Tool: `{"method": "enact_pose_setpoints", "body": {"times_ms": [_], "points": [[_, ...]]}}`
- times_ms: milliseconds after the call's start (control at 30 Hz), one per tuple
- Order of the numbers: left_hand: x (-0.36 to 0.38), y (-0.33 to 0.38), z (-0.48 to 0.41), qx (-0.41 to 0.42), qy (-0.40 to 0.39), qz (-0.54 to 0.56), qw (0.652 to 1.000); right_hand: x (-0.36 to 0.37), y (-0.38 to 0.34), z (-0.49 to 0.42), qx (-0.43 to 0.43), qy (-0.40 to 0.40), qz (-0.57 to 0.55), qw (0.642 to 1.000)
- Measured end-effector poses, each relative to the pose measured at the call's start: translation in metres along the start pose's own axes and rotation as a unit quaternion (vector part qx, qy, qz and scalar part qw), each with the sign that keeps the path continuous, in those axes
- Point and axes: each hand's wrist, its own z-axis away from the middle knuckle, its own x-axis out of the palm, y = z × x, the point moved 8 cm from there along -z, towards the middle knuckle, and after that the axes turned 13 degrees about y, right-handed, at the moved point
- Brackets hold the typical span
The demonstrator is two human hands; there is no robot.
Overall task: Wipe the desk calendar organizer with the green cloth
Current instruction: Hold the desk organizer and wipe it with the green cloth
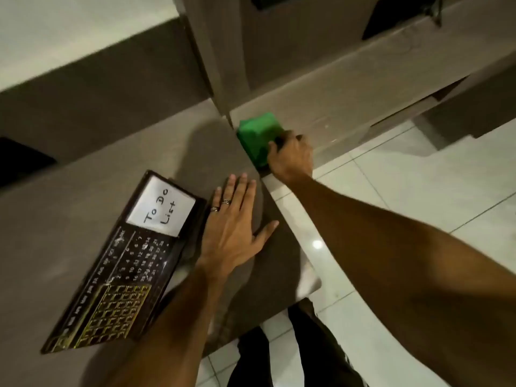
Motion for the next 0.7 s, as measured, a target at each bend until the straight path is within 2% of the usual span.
{"method": "enact_pose_setpoints", "body": {"times_ms": [100, 200, 333, 400, 567, 700], "points": [[0.016, -0.001, 0.004, -0.003, -0.002, -0.015, 1.0, 0.015, 0.009, -0.011, 0.061, 0.004, -0.028, 0.998], [0.02, 0.0, 0.003, 0.009, 0.011, -0.013, 1.0, 0.022, 0.017, -0.017, 0.141, 0.027, -0.128, 0.981], [0.019, -0.003, 0.001, 0.01, 0.02, -0.003, 1.0, 0.033, 0.027, -0.015, 0.316, 0.031, -0.29, 0.903], [0.019, -0.002, 0.003, 0.008, 0.028, 0.009, 1.0, 0.04, 0.029, -0.013, 0.357, 0.0, -0.332, 0.873], [0.021, -0.002, 0.003, 0.008, 0.032, 0.03, 0.999, 0.032, 0.02, -0.012, 0.336, -0.057, -0.402, 0.85], [0.015, -0.004, 0.005, 0.003, -0.005, 0.034, 0.999, -0.001, -0.01, 0.002, 0.237, -0.076, -0.452, 0.857]]}}
